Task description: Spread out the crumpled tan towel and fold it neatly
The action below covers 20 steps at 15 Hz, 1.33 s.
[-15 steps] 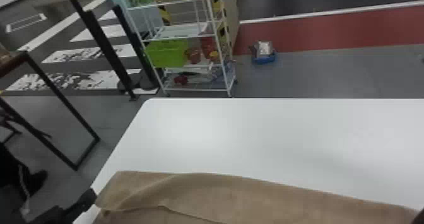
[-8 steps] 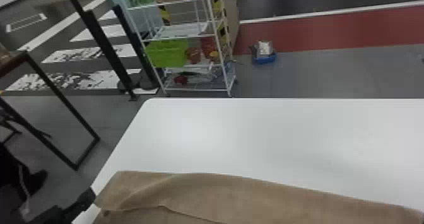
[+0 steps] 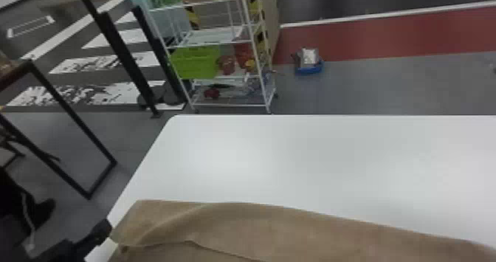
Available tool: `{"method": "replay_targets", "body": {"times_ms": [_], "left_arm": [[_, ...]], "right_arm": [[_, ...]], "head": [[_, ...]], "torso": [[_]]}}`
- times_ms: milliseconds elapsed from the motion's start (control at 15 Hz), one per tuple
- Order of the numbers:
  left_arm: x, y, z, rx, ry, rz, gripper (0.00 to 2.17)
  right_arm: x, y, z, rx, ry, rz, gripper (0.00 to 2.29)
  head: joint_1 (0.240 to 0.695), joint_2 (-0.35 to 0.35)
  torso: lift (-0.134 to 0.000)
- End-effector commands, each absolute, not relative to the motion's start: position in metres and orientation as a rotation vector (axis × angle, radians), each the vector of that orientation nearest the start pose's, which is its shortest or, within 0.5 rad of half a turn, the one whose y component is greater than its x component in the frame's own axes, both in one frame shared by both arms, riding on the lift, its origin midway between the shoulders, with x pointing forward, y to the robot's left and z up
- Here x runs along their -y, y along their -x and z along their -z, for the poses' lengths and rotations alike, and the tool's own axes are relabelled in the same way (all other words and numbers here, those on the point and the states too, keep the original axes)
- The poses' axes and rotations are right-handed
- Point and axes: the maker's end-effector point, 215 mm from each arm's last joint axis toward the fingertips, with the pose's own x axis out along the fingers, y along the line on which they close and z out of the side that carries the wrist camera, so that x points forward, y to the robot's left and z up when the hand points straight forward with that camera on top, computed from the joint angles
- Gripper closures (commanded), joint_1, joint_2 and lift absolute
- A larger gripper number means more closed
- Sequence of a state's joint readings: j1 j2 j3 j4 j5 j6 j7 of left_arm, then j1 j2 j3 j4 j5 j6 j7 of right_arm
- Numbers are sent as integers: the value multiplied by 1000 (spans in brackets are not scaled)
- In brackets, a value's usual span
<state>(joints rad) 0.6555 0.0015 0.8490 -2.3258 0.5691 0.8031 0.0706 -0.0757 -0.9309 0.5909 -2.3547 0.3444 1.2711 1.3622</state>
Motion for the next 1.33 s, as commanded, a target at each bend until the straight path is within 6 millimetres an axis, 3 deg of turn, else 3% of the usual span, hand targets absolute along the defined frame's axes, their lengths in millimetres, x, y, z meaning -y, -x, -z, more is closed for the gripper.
{"method": "replay_targets", "body": {"times_ms": [0,333,533,1267], "left_arm": [[-562,-251,387,-524,216,-615,144],[-563,-252,386,-520,217,-618,144],[-563,-253,386,-518,220,-617,144],[-564,-251,390,-522,227,-616,144]], "right_arm": [[223,-293,419,-1198,728,-1163,525],[236,-283,430,-1240,760,-1146,532],[231,-282,432,-1234,765,-1154,650],[222,-283,443,-1220,816,-1156,647]], "head": [[695,350],[695,350],[695,350],[695,350]], "torso": [[-122],[-122],[-122],[-122]]}}
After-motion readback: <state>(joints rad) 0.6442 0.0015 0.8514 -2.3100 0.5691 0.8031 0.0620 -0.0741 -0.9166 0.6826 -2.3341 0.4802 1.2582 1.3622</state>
